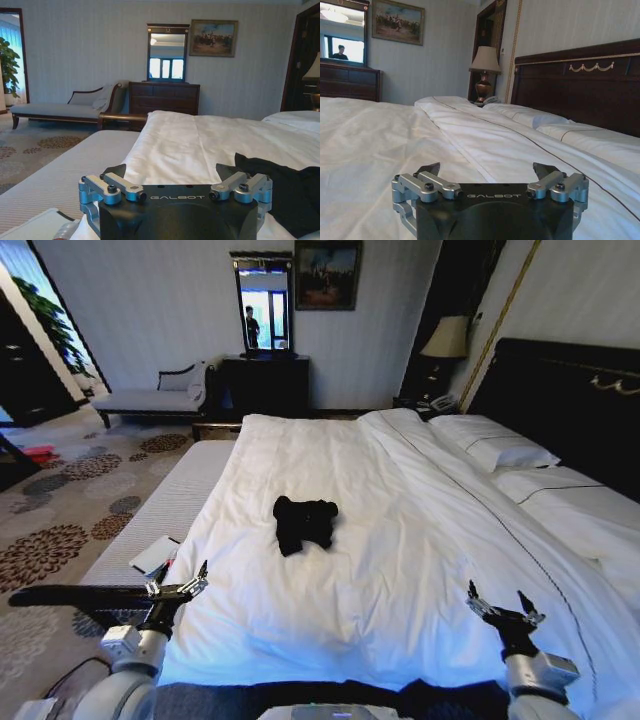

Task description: Fold the clothes on the bed.

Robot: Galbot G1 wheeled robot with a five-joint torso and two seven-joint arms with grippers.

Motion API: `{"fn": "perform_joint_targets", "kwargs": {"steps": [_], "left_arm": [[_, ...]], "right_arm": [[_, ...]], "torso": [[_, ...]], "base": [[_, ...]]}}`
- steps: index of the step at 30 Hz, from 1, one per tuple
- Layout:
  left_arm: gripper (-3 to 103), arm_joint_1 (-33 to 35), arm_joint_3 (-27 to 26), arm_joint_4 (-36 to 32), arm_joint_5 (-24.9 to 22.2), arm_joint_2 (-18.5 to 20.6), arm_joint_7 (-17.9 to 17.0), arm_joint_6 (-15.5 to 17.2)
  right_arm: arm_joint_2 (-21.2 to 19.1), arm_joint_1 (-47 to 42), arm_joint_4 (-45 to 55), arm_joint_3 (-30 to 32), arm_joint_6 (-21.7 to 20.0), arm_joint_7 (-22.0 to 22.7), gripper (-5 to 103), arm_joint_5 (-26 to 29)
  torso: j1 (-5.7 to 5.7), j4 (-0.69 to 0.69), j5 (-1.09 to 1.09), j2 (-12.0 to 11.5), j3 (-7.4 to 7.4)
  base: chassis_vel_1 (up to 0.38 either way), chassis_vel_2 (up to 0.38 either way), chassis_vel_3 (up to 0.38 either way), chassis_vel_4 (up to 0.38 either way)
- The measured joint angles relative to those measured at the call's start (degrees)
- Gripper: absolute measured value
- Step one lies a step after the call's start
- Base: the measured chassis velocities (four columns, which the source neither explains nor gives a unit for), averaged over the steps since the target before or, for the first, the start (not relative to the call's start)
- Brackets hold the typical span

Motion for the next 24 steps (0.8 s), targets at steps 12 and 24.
{"fn": "perform_joint_targets", "kwargs": {"steps": [12, 24], "left_arm": [[100, -0.08, -0.01, -0.05, -0.04, 0.16, 0.00, 0.03], [100, -0.21, -0.15, -0.24, -0.10, 0.34, -0.05, 0.25]], "right_arm": [[0.00, -0.03, 0.23, -0.15, 0.03, -0.01, 100, -0.13], [-0.23, 0.31, 0.33, -0.42, 0.03, 0.84, 100, -0.36]], "torso": [[0.00, 0.00, 0.00, 0.00, 0.00], [0.01, 0.00, 0.00, 0.00, 0.00]], "base": [[-0.069, 0.059, 0.066, -0.062], [-0.039, 0.042, 0.037, -0.043]]}}
